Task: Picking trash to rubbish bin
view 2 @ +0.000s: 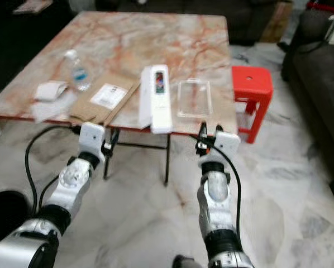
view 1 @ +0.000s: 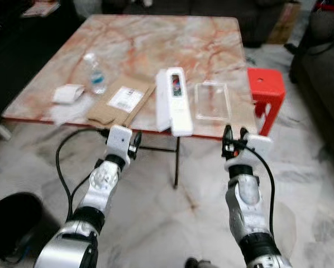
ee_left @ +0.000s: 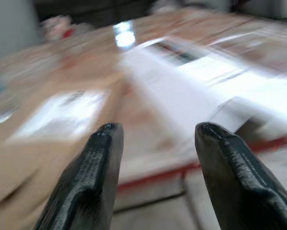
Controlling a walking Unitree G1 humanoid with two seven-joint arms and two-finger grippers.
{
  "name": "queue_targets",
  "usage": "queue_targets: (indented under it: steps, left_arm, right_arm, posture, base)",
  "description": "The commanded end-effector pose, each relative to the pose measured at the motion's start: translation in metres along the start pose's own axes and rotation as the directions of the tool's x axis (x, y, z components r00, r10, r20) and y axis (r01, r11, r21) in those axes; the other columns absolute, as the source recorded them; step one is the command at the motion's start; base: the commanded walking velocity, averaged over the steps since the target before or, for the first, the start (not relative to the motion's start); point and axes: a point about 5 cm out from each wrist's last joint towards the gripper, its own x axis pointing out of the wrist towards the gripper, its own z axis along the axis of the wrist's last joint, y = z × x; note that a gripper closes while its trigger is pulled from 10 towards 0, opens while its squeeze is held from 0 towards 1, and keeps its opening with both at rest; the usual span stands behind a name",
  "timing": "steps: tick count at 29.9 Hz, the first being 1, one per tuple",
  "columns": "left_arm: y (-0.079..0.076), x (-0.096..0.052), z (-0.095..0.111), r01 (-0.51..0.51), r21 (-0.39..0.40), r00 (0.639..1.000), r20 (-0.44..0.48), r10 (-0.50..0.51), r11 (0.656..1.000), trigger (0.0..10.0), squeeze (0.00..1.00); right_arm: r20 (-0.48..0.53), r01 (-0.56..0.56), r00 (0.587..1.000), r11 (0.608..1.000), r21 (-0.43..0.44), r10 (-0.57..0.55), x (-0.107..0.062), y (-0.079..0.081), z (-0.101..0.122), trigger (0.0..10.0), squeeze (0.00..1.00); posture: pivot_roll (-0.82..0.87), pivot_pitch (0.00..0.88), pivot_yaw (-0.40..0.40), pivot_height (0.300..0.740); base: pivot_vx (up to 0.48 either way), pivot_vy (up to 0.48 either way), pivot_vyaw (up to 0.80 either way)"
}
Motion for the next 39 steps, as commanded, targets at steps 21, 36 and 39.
queue_targets:
  steps: [21, 36, 39]
  left_arm:
    - [-0.005, 0.002, 0.019, 0.052, 0.106, 0.991, 0.121, -0.065, 0.993, 10.0, 0.0]
    - [-0.028, -0.007, 0.021, 0.313, 0.427, 0.92, 0.088, -0.383, 0.848, 10.0, 1.0]
    - [-0.031, -0.004, 0.02, 0.305, 0.455, 0.924, 0.07, -0.375, 0.836, 10.0, 1.0]
  right_arm:
    - [0.027, -0.011, 1.0, 1.0, 0.024, 0.01, 0.001, 0.006, 0.004, 10.0, 0.0]
    - [0.014, -0.017, 1.0, 0.999, 0.028, 0.017, 0.0, 0.008, 0.002, 10.0, 0.0]
    - [0.011, -0.019, 1.0, 0.999, 0.026, 0.018, 0.0, 0.008, 0.001, 10.0, 0.0]
  posture:
    - [0.11, 0.131, 0.004, 0.74]
    - [0.12, 0.136, 0.004, 0.74]
    - [0.12, 0.133, 0.003, 0.74]
  base:
    - [0.032, 0.0, 0.0]
    - [0.0, 0.0, 0.0]
    - [0.0, 0.0, 0.0]
